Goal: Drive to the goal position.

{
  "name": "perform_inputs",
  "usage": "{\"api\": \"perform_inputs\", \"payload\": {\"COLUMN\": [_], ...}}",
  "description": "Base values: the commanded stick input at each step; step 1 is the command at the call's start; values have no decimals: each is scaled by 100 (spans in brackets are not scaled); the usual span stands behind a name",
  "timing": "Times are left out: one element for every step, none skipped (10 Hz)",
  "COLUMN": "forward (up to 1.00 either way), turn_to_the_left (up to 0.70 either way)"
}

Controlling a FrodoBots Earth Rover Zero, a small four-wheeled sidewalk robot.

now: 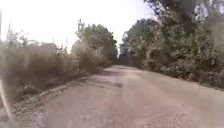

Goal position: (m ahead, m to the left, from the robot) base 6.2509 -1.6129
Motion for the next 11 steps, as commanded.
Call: {"api": "perform_inputs", "payload": {"forward": [70, 70, 70, 70, 70, 70, 70, 70, 70, 70, 70], "turn_to_the_left": [2, 2, 2, 2, 2, 2, 2, 2, 2, 2, 2]}}
